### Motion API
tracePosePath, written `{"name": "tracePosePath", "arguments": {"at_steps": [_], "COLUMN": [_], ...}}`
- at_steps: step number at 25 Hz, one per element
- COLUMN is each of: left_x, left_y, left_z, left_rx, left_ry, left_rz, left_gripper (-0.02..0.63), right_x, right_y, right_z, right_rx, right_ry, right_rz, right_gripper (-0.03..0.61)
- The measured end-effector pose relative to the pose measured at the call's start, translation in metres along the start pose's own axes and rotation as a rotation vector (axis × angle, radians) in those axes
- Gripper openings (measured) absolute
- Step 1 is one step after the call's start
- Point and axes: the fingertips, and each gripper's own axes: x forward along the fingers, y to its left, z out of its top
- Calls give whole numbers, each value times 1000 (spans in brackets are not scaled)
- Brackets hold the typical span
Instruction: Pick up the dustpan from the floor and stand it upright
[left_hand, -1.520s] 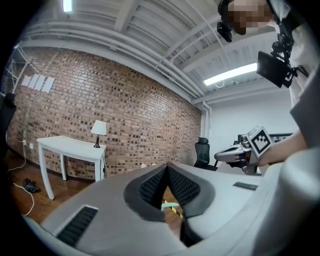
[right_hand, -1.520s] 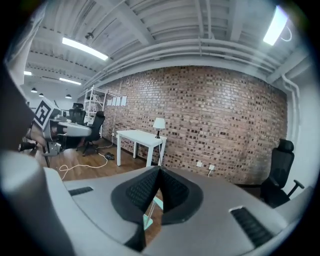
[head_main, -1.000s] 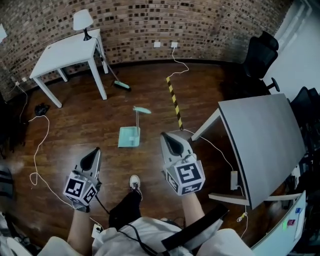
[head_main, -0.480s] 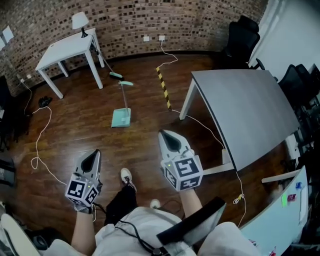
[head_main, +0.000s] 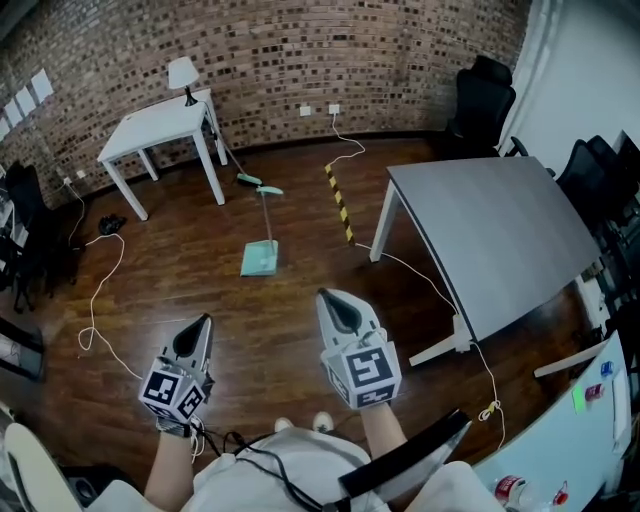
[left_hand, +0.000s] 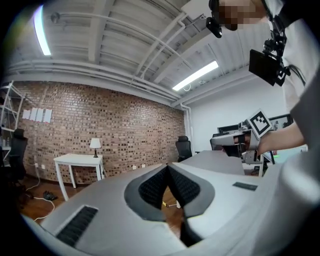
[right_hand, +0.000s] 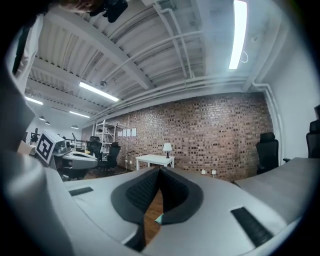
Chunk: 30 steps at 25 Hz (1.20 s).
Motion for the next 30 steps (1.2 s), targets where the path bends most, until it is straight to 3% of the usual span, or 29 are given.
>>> {"name": "tracePosePath", "arguments": {"at_steps": [8, 30], "left_x": [-2, 10], "left_y": [9, 24], "left_z": [28, 24], "left_rx": [42, 29], "left_ry": [-53, -65], "left_rz": [-8, -8], "left_gripper": [-5, -5], "right_x": [3, 29], "right_y": [6, 13], "right_z": [18, 17], "right_rx": [28, 2], "right_ry": [-38, -16], "right_rz": [-13, 43], "right_gripper": [-23, -23]}}
